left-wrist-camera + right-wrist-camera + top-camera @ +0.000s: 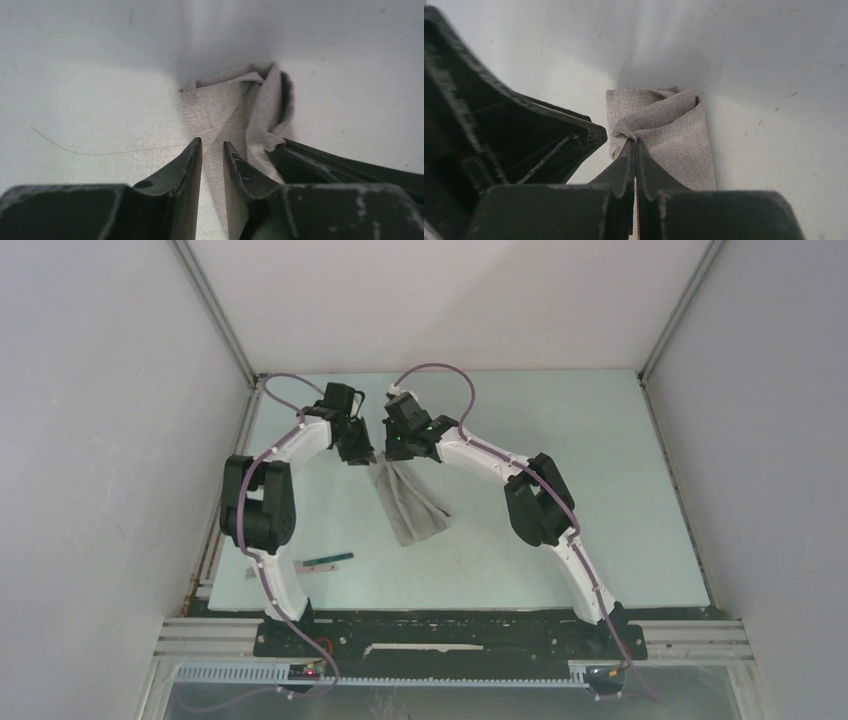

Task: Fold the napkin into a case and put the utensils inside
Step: Stuff the top corner of the smaller-rectangle-folded napkin at the center of the board.

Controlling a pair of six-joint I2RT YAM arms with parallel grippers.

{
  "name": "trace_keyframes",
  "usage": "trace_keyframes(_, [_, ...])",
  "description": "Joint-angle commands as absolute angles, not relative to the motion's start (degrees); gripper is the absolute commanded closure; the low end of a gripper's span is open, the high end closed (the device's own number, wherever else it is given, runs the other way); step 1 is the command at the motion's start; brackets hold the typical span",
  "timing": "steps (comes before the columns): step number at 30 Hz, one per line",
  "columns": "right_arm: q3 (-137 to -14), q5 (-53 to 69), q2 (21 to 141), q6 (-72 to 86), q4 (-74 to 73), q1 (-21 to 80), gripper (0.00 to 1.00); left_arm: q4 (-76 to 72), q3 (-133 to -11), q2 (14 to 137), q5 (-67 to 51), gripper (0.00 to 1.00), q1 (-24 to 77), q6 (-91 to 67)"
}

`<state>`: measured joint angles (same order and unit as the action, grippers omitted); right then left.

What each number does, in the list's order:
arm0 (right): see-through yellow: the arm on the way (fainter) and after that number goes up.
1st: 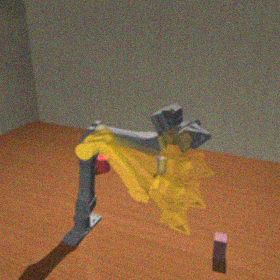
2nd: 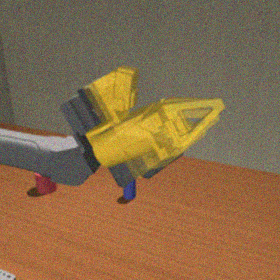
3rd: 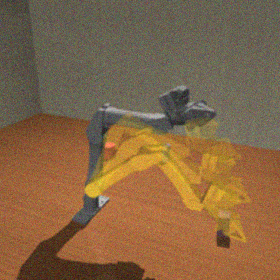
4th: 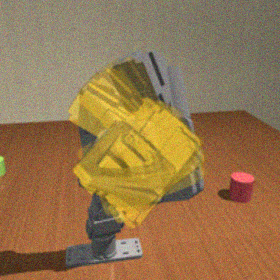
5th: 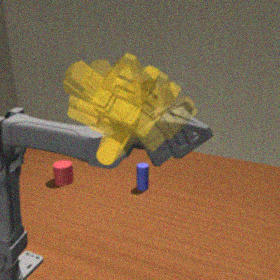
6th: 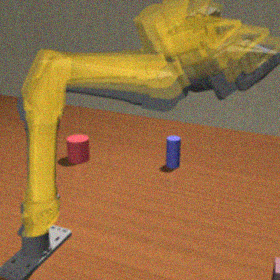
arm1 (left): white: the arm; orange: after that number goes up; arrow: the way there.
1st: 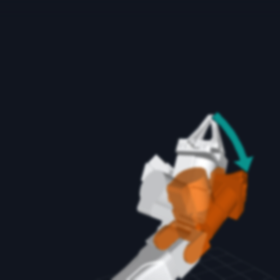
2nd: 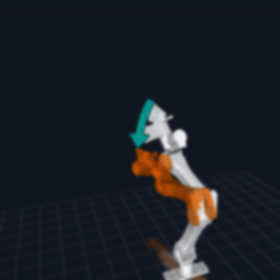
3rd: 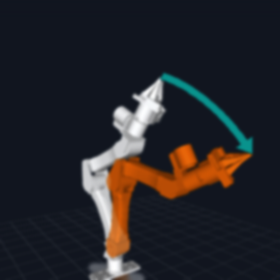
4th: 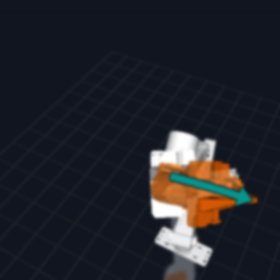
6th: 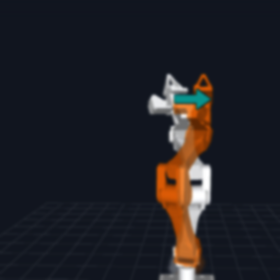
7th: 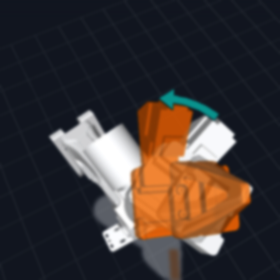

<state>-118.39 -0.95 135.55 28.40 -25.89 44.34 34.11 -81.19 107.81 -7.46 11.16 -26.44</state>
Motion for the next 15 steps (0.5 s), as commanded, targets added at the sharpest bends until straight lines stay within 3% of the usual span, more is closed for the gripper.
trace_keyframes(1, [-118.0,-0.6,131.0,29.7,-24.1,44.0,1.0,36.9,-84.1,109.6,-4.0,0.71,12.1,-24.4])
trace_keyframes(7, [-117.9,-0.6,130.8,29.7,-24.1,43.9,1.0,37.3,-85.2,111.9,-3.0,0.63,13.5,-24.0])
trace_keyframes(15, [-117.3,-0.6,130.5,29.7,-24.0,44.0,1.0,38.1,-86.8,113.3,-0.2,0.66,15.8,-24.1])
